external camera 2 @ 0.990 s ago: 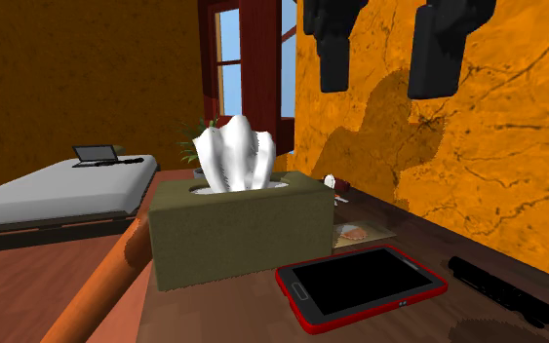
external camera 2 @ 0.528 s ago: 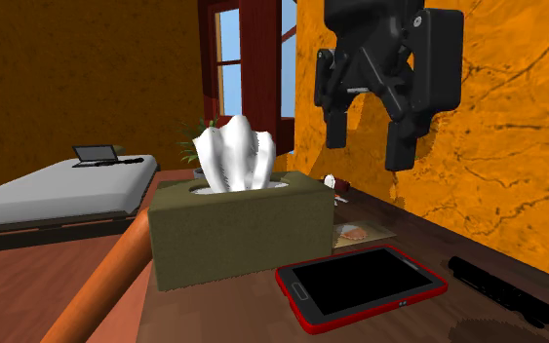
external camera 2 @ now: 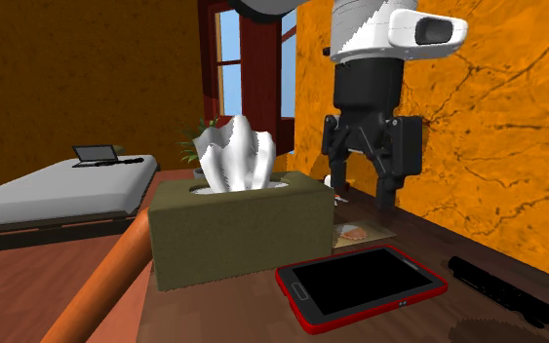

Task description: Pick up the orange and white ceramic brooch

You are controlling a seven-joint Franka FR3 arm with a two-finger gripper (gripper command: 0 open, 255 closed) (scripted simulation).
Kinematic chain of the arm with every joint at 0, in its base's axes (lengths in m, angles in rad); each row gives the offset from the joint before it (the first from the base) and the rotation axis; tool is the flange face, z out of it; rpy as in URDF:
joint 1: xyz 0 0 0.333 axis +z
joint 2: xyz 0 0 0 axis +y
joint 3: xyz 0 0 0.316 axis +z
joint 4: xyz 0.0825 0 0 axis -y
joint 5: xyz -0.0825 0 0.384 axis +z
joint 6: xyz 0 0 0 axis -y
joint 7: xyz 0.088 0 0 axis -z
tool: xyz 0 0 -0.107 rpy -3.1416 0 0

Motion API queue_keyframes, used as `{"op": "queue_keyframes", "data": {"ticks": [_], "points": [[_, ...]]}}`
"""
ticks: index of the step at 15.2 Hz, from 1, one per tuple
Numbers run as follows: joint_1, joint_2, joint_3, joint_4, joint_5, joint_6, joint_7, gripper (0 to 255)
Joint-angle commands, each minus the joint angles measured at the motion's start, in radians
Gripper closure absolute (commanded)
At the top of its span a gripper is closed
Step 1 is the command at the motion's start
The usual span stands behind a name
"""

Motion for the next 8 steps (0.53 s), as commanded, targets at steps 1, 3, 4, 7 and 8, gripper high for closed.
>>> {"op": "queue_keyframes", "data": {"ticks": [1,3,4,7,8], "points": [[0.003,0.023,0.009,-0.003,-0.006,0.021,0.01,0],[0.003,0.031,0.01,-0.023,-0.007,0.049,0.012,0],[0.003,0.035,0.011,-0.033,-0.007,0.062,0.012,0],[0.003,0.052,0.014,-0.066,-0.01,0.112,0.015,0],[0.003,0.051,0.014,-0.066,-0.009,0.112,0.015,0]]}}
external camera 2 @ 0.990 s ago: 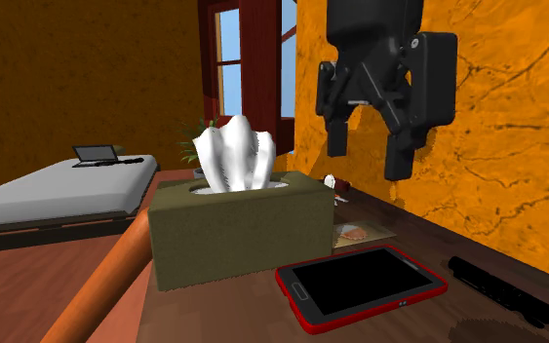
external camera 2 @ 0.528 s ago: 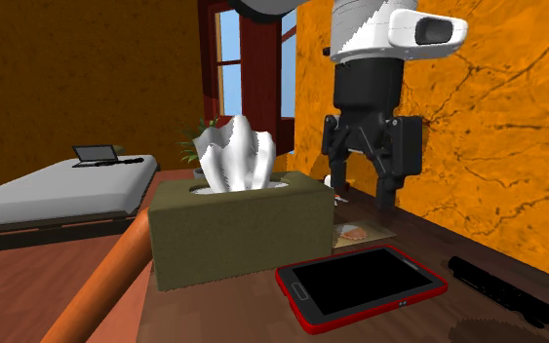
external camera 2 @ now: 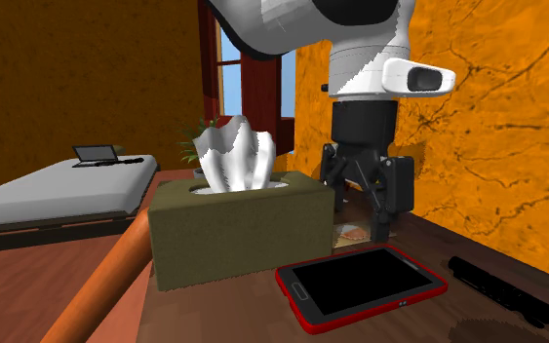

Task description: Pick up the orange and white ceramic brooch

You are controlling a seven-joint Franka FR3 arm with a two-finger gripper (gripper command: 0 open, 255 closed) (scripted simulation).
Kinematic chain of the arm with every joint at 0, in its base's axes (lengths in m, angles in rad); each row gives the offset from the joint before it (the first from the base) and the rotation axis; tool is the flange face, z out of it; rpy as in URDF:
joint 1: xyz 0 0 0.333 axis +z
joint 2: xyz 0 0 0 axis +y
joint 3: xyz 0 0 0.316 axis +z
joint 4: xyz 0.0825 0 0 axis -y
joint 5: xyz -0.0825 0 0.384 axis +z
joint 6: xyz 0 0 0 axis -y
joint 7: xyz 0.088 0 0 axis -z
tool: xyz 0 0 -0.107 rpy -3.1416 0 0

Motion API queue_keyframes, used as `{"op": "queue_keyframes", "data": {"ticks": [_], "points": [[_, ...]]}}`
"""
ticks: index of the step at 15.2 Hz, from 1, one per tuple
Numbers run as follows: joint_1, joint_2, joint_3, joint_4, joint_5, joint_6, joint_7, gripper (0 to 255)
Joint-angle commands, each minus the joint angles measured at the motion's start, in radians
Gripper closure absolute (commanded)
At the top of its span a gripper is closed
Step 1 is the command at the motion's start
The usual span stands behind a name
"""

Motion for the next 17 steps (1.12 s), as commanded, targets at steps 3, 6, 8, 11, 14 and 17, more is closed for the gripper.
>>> {"op": "queue_keyframes", "data": {"ticks": [3,6,8,11,14,17], "points": [[0.0,0.004,0.0,-0.005,-0.001,0.01,0.001,255],[0.0,0.005,0.0,-0.004,-0.001,0.009,0.001,255],[0.0,0.004,0.0,-0.004,-0.001,0.008,0.0,255],[0.0,0.003,0.0,-0.006,-0.001,0.01,0.0,255],[-0.001,-0.011,-0.002,0.021,0.002,-0.032,-0.002,255],[-0.001,-0.023,-0.004,0.051,0.003,-0.073,-0.004,255]]}}
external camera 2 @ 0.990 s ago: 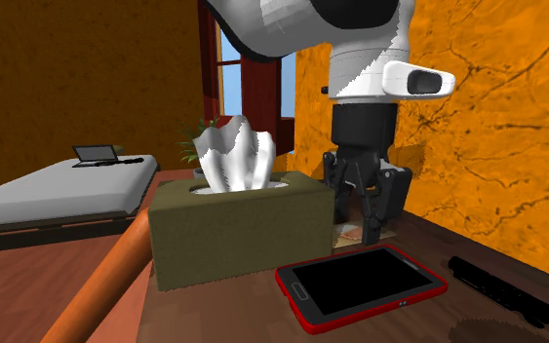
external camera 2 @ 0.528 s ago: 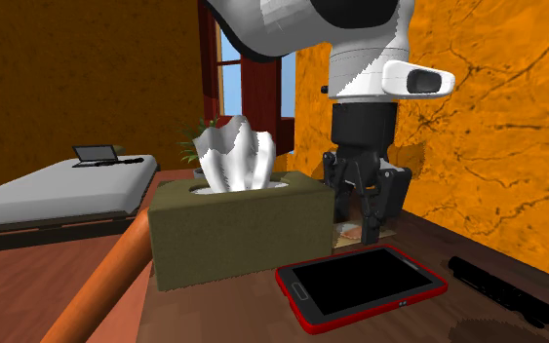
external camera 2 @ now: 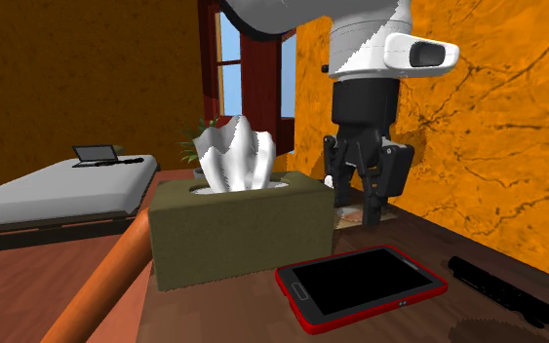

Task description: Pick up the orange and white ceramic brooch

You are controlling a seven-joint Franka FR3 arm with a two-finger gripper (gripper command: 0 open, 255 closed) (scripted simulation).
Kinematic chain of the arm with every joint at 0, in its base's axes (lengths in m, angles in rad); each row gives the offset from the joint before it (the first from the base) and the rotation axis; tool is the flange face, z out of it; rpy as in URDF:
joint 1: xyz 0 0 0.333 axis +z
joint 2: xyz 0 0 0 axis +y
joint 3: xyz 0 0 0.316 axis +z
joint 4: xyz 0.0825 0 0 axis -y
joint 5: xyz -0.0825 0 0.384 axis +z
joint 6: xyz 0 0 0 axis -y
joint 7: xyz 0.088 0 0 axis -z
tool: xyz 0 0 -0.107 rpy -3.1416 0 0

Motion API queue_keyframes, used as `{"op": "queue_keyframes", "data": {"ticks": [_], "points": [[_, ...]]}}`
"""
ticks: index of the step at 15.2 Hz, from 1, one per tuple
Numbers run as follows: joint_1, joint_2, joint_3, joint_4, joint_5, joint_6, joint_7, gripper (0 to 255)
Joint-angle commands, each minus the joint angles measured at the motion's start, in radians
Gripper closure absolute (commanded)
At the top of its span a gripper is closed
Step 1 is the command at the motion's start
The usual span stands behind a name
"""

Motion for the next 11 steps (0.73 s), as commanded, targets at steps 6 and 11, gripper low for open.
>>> {"op": "queue_keyframes", "data": {"ticks": [6,11], "points": [[-0.002,-0.019,-0.005,0.076,0.001,-0.095,-0.003,255],[-0.002,-0.025,-0.007,0.112,0.001,-0.138,-0.004,255]]}}
